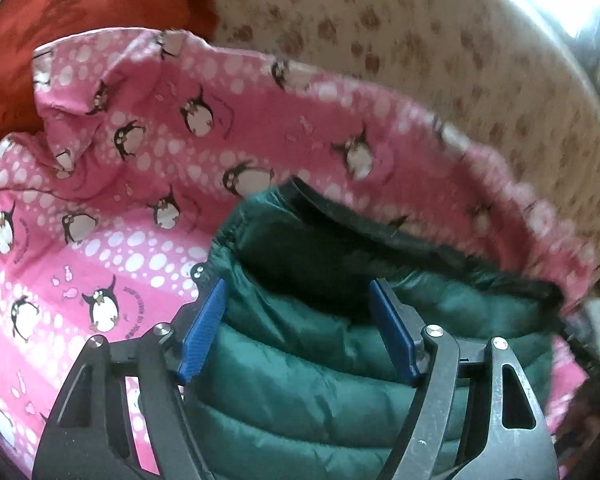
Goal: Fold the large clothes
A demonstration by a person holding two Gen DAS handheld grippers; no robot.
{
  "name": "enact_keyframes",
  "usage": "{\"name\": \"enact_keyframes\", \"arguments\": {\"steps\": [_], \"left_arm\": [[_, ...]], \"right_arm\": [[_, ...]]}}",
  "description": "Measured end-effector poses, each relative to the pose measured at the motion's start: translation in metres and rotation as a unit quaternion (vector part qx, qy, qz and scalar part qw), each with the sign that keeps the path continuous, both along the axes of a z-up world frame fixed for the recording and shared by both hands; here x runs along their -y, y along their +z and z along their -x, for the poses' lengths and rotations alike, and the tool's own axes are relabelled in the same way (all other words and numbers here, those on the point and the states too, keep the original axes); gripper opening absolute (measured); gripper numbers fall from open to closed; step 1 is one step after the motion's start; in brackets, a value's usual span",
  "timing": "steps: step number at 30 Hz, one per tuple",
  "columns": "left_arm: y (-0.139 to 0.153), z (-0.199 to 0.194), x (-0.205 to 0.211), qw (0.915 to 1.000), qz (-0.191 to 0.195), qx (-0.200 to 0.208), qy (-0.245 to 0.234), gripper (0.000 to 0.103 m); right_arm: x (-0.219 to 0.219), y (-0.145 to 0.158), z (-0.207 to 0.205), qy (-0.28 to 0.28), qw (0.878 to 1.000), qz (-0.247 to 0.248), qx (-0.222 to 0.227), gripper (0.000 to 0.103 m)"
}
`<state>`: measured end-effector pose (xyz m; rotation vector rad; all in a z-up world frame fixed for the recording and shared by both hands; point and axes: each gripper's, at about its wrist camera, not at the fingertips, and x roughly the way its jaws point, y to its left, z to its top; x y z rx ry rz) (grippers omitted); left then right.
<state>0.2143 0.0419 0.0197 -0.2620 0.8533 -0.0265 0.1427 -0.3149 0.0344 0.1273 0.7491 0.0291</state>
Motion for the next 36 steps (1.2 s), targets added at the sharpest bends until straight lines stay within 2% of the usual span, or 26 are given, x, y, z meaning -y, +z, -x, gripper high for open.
{"name": "enact_keyframes", "arguments": {"steps": [3,6,7,9,13,16,20,25,28,33,36], "left_arm": [[-0.014,-0.013,0.009,0.9994,-0.031,-0.017,0.004,0.073],[-0.029,-0.031,0.014,0.9984,-0.046,-0.034,0.004,0.074],[-0.032,-0.036,0.014,0.9983,-0.046,-0.034,0.006,0.074],[-0.036,-0.042,0.015,0.9984,-0.043,-0.035,0.008,0.077],[-0.046,-0.052,0.014,0.9985,-0.036,-0.036,0.016,0.083],[-0.050,-0.053,0.014,0.9987,-0.035,-0.034,0.017,0.083],[-0.050,-0.052,0.011,0.9989,-0.032,-0.031,0.014,0.083],[-0.038,-0.036,0.007,0.9992,-0.034,-0.018,0.011,0.083],[-0.035,-0.033,0.005,0.9992,-0.034,-0.014,0.012,0.083],[-0.038,-0.042,0.008,0.9988,-0.042,-0.024,0.011,0.083],[-0.044,-0.052,0.009,0.9983,-0.044,-0.036,0.011,0.083]], "right_arm": [[-0.019,-0.017,-0.024,0.017,0.998,0.057,-0.027,0.068],[-0.017,-0.036,-0.046,-0.002,0.993,0.102,-0.054,0.068],[-0.010,-0.046,-0.054,-0.013,0.992,0.103,-0.073,0.068],[0.005,-0.062,-0.063,-0.031,0.992,0.070,-0.096,0.068],[0.025,-0.081,-0.068,-0.057,0.993,0.017,-0.102,0.068],[0.027,-0.090,-0.068,-0.065,0.993,0.018,-0.096,0.068],[0.023,-0.083,-0.062,-0.064,0.993,0.027,-0.099,0.068],[0.018,-0.053,-0.027,-0.056,0.997,-0.018,-0.054,0.068],[0.015,-0.042,-0.011,-0.047,0.998,-0.015,-0.045,0.068],[0.009,-0.034,-0.019,-0.041,0.998,-0.010,-0.042,0.068],[-0.003,-0.043,-0.041,-0.030,0.998,-0.008,-0.051,0.068]]}}
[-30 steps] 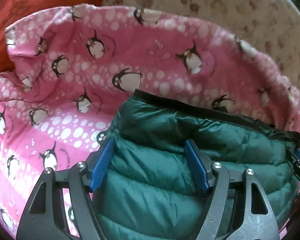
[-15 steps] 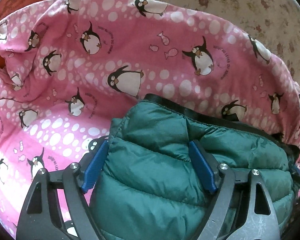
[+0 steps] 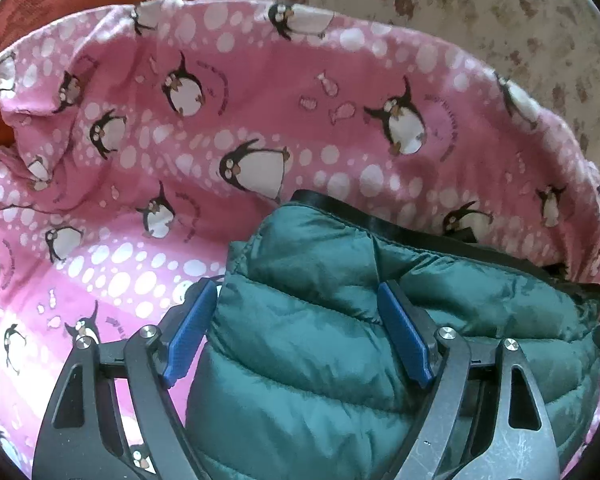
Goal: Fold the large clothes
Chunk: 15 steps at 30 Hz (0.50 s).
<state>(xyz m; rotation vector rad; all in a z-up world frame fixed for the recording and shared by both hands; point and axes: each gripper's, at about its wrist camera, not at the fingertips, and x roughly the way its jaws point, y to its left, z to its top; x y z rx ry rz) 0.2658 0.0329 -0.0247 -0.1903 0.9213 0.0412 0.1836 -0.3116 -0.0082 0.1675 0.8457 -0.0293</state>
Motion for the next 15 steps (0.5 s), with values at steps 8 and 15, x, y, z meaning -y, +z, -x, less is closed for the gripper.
{"name": "enact_keyframes", "arguments": {"steps": [8,15], "left_arm": [[-0.013,-0.011,-0.003,0.9998,0.010,-0.015,0.004,0.084],[0.004,0.007,-0.019,0.9997,0.025,-0.001,0.003,0.084]], "right_arm": [[-0.018,-0.044,-0.026,-0.008,0.998,0.044,-0.041,0.070],[-0.004,-0.014,-0.003,-0.008,1.000,0.013,-0.013,0.070]]}}
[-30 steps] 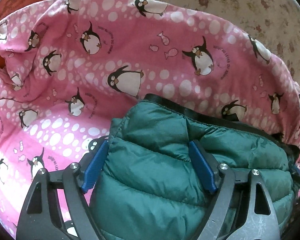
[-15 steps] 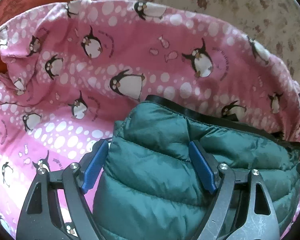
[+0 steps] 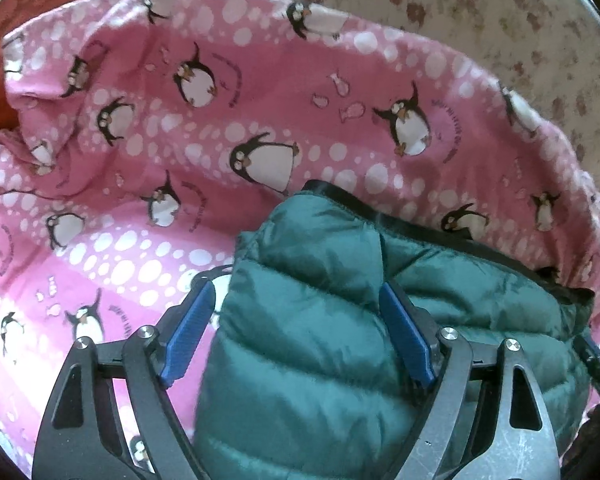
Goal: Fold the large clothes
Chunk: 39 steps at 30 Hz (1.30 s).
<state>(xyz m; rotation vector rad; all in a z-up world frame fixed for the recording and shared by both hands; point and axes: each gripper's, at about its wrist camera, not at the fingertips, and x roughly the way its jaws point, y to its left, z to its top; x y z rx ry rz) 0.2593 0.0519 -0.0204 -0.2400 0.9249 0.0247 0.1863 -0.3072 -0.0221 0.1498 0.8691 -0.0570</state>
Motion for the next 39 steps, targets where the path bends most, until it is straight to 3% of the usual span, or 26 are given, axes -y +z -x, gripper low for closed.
{"name": "enact_keyframes", "arguments": {"steps": [9,13,19,22,30,34,39], "left_arm": [[0.008,0.044,-0.014,0.9998,0.005,0.003,-0.016,0.084],[-0.006,0.054,-0.017,0.9998,0.004,0.003,-0.018,0.084],[-0.010,0.059,-0.011,0.9996,-0.014,0.012,-0.019,0.084],[-0.002,0.065,-0.013,0.9997,-0.009,0.006,-0.021,0.084],[0.015,0.103,-0.013,0.9993,0.008,0.017,-0.033,0.084],[0.013,0.120,-0.016,0.9992,0.013,0.014,-0.034,0.084],[-0.009,0.123,-0.017,0.9993,0.022,-0.006,-0.029,0.084]], "right_arm": [[0.041,0.012,0.055,-0.042,0.999,-0.002,0.019,0.070],[0.050,-0.010,0.055,-0.057,0.998,-0.008,-0.006,0.070],[0.040,-0.029,0.050,-0.061,0.998,0.012,-0.008,0.070],[0.042,-0.018,0.055,-0.054,0.998,0.003,-0.011,0.070],[0.040,0.022,0.118,-0.035,0.999,-0.026,0.028,0.070],[0.037,0.011,0.136,-0.033,0.999,-0.031,0.012,0.070],[0.038,-0.022,0.135,-0.048,0.998,-0.039,-0.012,0.070]]}}
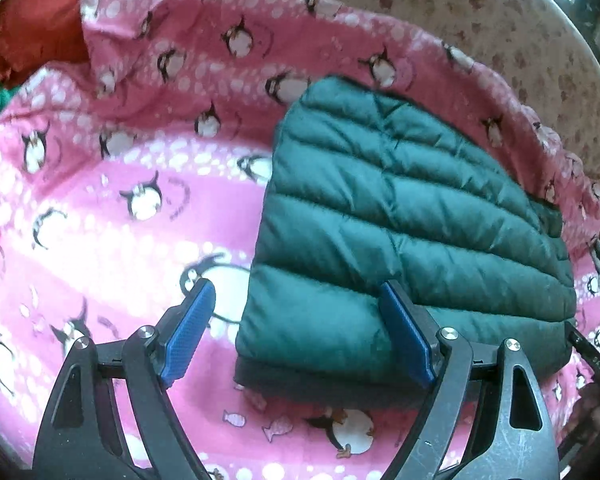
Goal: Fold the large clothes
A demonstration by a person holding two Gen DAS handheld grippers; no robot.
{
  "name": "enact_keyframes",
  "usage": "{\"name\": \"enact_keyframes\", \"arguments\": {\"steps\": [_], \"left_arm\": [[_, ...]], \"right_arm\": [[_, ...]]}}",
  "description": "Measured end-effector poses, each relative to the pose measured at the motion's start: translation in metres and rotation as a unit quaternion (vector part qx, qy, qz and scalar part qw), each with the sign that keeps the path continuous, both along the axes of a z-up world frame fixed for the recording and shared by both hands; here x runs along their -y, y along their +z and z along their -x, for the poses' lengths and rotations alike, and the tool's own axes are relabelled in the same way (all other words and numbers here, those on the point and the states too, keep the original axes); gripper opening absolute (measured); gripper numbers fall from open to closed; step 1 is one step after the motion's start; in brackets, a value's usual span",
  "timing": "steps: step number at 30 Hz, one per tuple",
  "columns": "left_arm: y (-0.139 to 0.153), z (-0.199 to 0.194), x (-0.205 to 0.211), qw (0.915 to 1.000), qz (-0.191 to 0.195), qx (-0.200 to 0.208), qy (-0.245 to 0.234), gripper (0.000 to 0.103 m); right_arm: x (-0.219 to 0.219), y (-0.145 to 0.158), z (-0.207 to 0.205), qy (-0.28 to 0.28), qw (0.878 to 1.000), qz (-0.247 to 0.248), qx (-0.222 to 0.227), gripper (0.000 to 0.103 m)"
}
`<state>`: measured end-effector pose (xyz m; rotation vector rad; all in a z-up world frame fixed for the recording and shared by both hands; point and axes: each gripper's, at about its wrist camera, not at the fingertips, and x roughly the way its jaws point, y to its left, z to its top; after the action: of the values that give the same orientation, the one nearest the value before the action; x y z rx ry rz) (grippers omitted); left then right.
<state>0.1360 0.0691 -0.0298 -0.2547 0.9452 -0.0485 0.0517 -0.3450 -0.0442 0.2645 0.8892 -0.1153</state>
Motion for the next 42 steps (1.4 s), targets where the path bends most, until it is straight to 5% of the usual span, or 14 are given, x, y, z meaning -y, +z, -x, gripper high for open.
{"name": "enact_keyframes", "arguments": {"steps": [5,14,22,29,34,42], "left_arm": [[-0.007,0.001,0.000,0.9999,0.005,-0.004,0.010,0.086],[0.004,0.022,-0.004,1.0000,0.001,0.003,0.005,0.085],[0.007,0.038,-0.004,1.0000,0.006,0.006,0.002,0.085],[0.010,0.046,-0.010,0.9996,0.026,0.014,-0.003,0.085],[0.005,0.042,-0.022,0.9961,0.088,0.006,-0.002,0.085],[-0.014,0.024,-0.036,0.9857,0.166,-0.027,0.010,0.085]], "right_arm": [[-0.002,-0.009,-0.002,-0.005,1.000,0.007,-0.001,0.071],[0.004,0.024,0.036,-0.006,0.999,-0.002,0.034,0.071],[-0.001,-0.001,0.026,-0.009,1.000,-0.013,0.002,0.071],[-0.001,0.015,0.043,-0.005,0.999,-0.027,0.025,0.072],[0.004,0.021,0.048,0.003,0.999,-0.021,0.024,0.081],[0.031,0.007,0.036,-0.021,0.994,-0.103,0.026,0.083]]}}
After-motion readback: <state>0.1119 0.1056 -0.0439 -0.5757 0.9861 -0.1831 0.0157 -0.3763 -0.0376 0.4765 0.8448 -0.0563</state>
